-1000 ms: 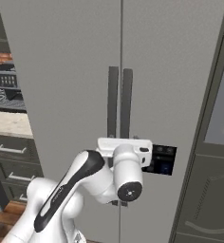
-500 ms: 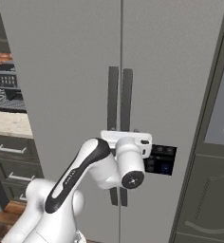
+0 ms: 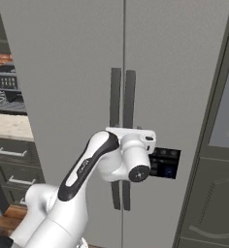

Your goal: Open the freezer door, pick up the ice cube tray from the freezer, and place it on the dining counter.

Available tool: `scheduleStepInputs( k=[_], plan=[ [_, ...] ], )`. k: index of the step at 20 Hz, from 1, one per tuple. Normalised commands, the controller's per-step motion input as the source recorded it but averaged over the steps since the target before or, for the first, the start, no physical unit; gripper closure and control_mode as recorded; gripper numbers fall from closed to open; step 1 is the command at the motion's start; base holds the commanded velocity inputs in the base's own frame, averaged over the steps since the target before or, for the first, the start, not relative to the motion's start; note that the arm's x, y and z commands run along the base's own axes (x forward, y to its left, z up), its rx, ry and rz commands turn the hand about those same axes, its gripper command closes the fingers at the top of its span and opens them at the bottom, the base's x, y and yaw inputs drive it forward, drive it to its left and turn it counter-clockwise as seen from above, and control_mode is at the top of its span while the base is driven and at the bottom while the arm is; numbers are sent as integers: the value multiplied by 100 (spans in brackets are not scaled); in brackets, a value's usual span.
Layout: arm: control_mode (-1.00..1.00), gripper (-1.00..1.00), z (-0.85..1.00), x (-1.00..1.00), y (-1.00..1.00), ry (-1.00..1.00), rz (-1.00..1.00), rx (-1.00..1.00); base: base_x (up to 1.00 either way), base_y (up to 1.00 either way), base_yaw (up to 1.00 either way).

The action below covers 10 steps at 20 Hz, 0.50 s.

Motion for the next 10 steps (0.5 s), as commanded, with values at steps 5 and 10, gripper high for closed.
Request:
scheduleStepInputs(
  k=[5,10],
  plan=[
    [-100,-100,0,13,0,0,5,1,0,0,0],
    [-100,-100,0,9,0,0,5,0,0,0,0]
  ],
)
